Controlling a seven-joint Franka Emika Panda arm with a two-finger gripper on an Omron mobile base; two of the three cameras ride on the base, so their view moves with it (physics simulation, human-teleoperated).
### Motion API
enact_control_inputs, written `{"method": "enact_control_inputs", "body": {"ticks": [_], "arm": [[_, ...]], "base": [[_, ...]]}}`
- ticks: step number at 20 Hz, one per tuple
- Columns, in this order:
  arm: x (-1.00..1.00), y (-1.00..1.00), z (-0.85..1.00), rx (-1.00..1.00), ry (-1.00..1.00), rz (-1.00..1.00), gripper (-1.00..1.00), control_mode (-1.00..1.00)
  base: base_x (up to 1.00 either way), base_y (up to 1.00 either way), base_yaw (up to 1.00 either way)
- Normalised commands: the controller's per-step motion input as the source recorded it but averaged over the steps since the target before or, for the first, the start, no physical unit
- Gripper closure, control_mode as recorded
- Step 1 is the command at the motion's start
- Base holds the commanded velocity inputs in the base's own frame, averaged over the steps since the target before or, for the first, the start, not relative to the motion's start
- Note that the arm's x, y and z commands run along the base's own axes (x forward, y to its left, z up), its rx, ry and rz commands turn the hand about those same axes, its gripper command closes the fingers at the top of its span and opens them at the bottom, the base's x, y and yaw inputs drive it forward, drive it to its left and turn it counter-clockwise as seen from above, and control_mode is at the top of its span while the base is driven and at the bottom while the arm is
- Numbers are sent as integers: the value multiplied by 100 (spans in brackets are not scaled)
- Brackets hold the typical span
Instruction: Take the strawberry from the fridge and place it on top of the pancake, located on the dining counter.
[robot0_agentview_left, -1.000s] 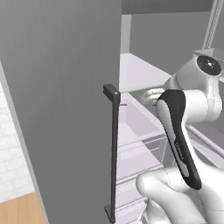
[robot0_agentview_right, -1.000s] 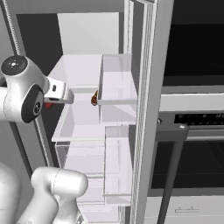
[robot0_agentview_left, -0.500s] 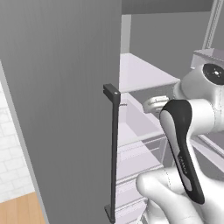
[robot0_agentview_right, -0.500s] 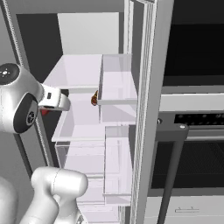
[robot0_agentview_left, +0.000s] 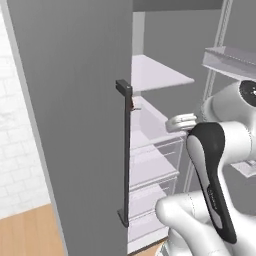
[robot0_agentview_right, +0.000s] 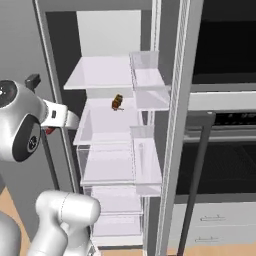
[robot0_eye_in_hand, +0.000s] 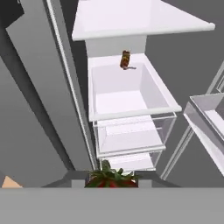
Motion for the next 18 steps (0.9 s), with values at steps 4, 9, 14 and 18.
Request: {"method": "enact_control_inputs", "body": {"ticks": [4,9,14,18], "arm": [[0,0,0,0,0,0,100,100],[0,0,0,0,0,0,100,100],[0,0,0,0,0,0,100,100],[0,0,0,0,0,0,100,100]], "base": [[-100,34,-8],[-100,2,-7],[-95,-9,-48],[-57,-4,-73]]}}
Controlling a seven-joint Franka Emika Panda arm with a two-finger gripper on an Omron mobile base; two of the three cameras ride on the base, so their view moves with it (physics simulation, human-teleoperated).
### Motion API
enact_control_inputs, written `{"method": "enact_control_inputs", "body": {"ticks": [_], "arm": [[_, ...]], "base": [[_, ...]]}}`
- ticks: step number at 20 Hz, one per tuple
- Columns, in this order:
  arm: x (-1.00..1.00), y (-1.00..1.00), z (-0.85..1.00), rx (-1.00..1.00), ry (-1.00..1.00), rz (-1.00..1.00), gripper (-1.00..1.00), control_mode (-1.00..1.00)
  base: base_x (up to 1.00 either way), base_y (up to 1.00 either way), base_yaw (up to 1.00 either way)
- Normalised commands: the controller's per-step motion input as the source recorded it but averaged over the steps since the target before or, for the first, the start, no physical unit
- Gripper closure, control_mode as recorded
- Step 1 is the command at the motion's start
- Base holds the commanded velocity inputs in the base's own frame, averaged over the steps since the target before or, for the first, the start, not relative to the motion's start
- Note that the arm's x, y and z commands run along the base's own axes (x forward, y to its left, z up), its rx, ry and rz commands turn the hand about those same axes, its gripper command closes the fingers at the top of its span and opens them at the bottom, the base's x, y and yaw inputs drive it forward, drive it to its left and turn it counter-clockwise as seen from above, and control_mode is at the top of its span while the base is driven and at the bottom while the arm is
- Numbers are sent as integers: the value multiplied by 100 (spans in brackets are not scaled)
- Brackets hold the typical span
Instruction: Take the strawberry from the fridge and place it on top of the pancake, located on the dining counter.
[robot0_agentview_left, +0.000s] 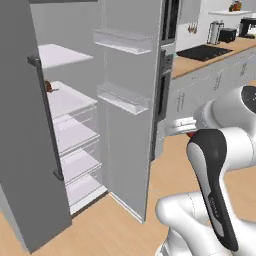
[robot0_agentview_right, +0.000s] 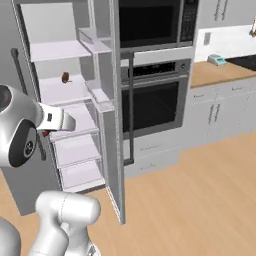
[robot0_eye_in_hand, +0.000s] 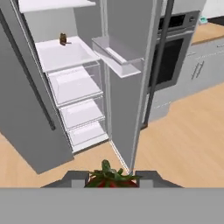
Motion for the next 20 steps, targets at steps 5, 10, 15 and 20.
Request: {"method": "enact_control_inputs", "body": {"ticks": [5,10,15,20], "arm": [[0,0,0,0,0,0,100,100],[0,0,0,0,0,0,100,100],[0,0,0,0,0,0,100,100],[0,0,0,0,0,0,100,100]], "base": [[-42,-4,-79],[-30,-15,-81],[0,-24,-74],[50,-96,-36]]}}
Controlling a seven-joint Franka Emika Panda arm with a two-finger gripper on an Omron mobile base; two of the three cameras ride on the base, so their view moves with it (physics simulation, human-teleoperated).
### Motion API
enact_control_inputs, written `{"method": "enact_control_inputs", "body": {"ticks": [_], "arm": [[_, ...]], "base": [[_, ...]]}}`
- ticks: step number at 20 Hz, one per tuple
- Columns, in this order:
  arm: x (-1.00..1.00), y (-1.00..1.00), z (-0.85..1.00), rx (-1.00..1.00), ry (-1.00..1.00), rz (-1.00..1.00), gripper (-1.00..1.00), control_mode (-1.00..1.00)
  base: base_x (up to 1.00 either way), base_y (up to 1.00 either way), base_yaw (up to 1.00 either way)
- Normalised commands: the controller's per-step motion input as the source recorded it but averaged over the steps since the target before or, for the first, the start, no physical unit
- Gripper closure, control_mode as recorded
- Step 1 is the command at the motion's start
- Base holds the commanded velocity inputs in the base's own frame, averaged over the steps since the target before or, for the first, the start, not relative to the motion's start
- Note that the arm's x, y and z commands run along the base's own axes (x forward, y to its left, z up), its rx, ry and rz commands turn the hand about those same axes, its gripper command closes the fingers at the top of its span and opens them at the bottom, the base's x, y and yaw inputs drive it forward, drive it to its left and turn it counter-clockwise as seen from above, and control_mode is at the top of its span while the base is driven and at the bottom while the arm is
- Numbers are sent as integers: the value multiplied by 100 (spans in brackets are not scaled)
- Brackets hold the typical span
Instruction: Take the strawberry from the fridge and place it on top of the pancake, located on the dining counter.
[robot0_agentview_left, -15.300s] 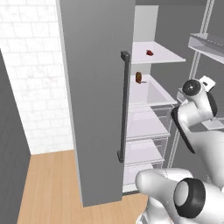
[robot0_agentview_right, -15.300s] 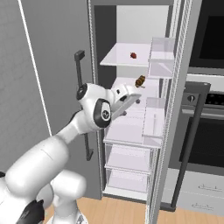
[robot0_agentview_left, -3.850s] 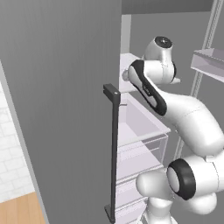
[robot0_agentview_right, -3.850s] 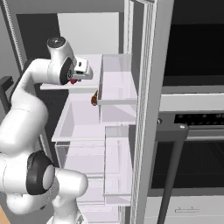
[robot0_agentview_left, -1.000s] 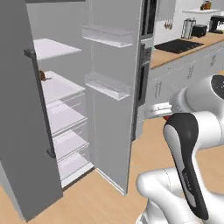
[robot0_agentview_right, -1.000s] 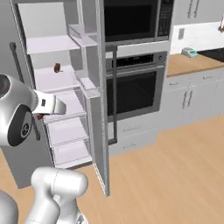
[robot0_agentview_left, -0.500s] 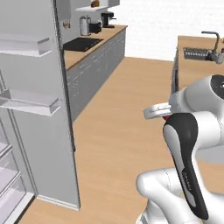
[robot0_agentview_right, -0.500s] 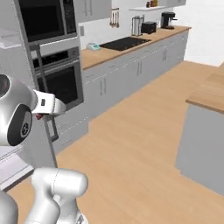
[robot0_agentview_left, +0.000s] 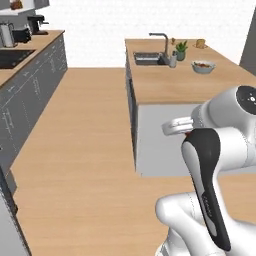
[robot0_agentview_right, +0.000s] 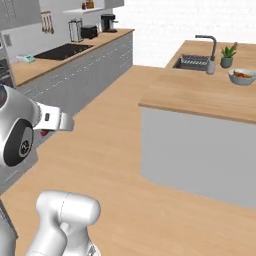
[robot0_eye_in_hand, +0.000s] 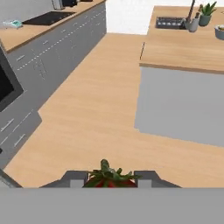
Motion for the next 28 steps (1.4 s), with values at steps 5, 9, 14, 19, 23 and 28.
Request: {"method": "enact_control_inputs", "body": {"ticks": [5,9,14,19,23,28], "arm": [[0,0,0,0,0,0,100,100],[0,0,0,0,0,0,100,100],[0,0,0,0,0,0,100,100],[0,0,0,0,0,0,100,100],[0,0,0,0,0,0,100,100],[0,0,0,0,0,0,100,100]], "base": [[50,-100,-25],[35,-100,-20],[29,-100,-18],[35,-100,-13],[40,-100,-5],[69,-100,-1]]}}
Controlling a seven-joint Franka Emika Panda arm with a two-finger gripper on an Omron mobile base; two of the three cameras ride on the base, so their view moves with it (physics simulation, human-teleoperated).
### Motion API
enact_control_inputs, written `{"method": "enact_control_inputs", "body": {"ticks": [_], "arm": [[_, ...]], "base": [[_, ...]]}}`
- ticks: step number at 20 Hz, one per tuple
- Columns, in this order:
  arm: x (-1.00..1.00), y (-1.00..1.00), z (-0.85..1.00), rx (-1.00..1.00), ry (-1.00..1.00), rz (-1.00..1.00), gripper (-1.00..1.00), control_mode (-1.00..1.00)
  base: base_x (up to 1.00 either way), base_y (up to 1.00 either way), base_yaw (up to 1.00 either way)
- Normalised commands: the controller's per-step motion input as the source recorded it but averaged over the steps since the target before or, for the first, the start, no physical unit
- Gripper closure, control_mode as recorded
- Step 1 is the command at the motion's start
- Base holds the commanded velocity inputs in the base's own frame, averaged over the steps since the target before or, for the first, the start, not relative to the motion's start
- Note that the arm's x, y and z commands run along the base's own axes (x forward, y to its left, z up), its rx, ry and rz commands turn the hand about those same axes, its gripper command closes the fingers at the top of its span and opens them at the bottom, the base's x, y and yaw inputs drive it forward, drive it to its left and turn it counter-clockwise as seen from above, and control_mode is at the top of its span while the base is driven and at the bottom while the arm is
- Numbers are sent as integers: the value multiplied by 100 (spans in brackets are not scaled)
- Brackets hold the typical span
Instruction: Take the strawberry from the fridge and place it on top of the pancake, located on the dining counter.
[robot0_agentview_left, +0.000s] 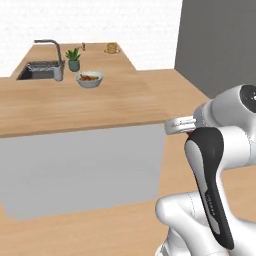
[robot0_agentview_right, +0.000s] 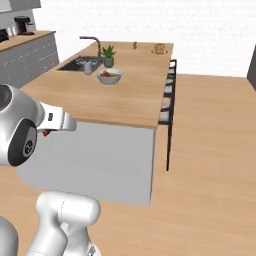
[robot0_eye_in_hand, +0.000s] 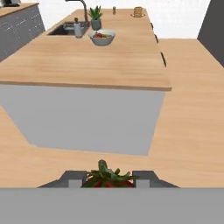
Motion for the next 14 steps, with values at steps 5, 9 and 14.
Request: {"method": "enact_control_inputs", "body": {"ticks": [5,9,14], "arm": [[0,0,0,0,0,0,100,100],[0,0,0,0,0,0,100,100],[0,0,0,0,0,0,100,100]], "base": [[86,-99,2],[85,-99,3],[92,-81,4]]}}
